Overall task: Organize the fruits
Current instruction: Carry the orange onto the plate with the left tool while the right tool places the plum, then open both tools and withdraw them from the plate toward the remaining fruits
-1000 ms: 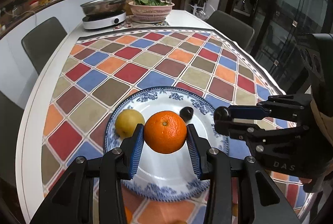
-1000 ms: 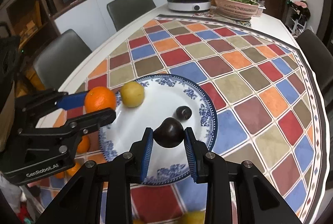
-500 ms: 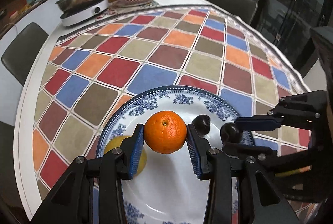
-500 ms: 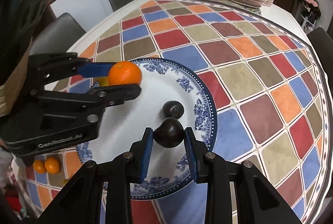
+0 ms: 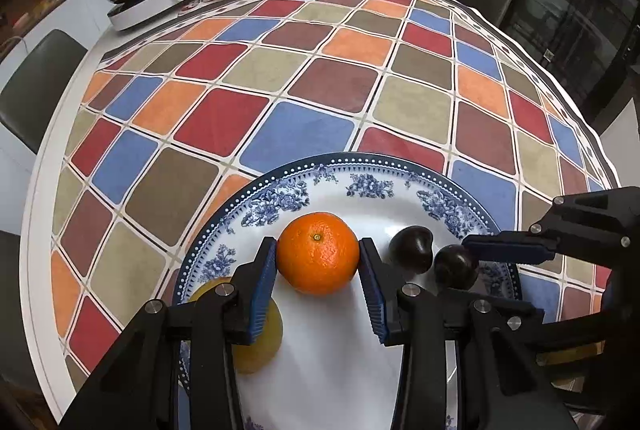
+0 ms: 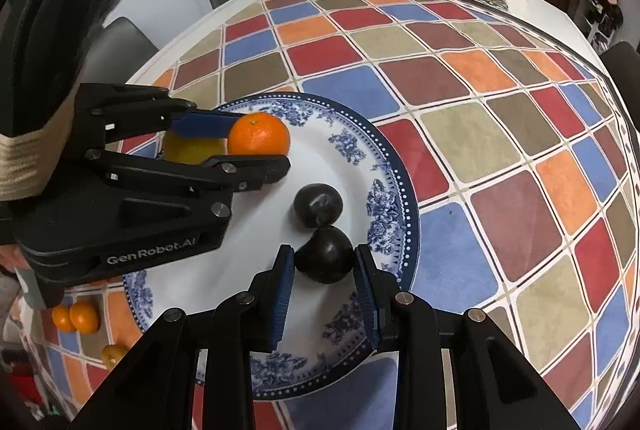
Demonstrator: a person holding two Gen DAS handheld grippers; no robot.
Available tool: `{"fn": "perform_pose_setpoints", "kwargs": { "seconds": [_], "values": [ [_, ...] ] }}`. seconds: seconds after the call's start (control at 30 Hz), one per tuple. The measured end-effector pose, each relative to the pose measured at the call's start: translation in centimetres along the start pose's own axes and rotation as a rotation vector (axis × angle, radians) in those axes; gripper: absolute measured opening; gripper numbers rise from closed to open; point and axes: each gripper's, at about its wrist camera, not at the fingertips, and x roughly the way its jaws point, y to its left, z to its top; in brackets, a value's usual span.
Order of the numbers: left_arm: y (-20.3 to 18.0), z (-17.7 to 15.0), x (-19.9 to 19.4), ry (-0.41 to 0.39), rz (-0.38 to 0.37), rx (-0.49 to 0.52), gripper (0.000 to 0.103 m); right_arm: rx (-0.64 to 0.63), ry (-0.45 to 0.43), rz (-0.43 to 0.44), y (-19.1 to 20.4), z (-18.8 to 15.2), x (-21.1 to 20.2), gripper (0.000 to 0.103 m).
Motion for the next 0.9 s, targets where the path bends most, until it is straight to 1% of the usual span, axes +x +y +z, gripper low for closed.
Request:
{"fn": "perform_pose_setpoints", "kwargs": {
  "seconds": [0.1, 0.27, 0.3, 0.37, 0.4, 0.43, 0.47, 0.6, 0.9],
  "values": [
    [-0.1, 0.1, 0.1, 0.0, 0.008, 0.007, 0.04, 0.002, -0.003, 0.009, 0.0, 0.0, 0.1, 0.032],
    [0.1, 0.0, -0.1, 0.006, -0.004, -0.012, 0.041, 0.008, -0.006, 0.015, -0.1, 0.0, 0.1, 0.032],
    [0.1, -0.1, -0.3, 0.003, -0.005, -0.017, 0.043, 0.013, -0.006, 0.017, -0.1, 0.0, 0.1, 0.032],
    [0.2, -0.4, -1.2, -0.022, 0.002, -0.022, 0.048, 0.019, -0.006, 0.02, -0.2, 0.1, 0.1, 0.033],
    [0.1, -0.4, -1.7, -0.036, 0.006, -0.02, 0.052, 0.019, -0.014, 0.023, -0.1, 0.0, -0.2, 0.037],
    [0.0, -0.5, -2.3, -0.049, 0.011, -0.017, 0.053, 0.019, -0.022, 0.025, 0.0, 0.0, -0.4, 0.043],
    [0.1, -0.6, -2.9, -0.063, 0.021, -0.02, 0.053, 0.017, -0.032, 0.023, 0.2, -0.1, -0.7, 0.045],
    [0.0, -1.5, -5.3, -0.108, 0.039, -0.036, 0.058, 0.012, -0.065, 0.011, 1.0, -0.5, -2.0, 0.045],
    [-0.6, -4.9, -11.4, -0.216, 0.041, -0.085, 0.058, 0.026, -0.175, -0.044, 2.7, -2.0, -7.0, 0.046]
  ]
}}
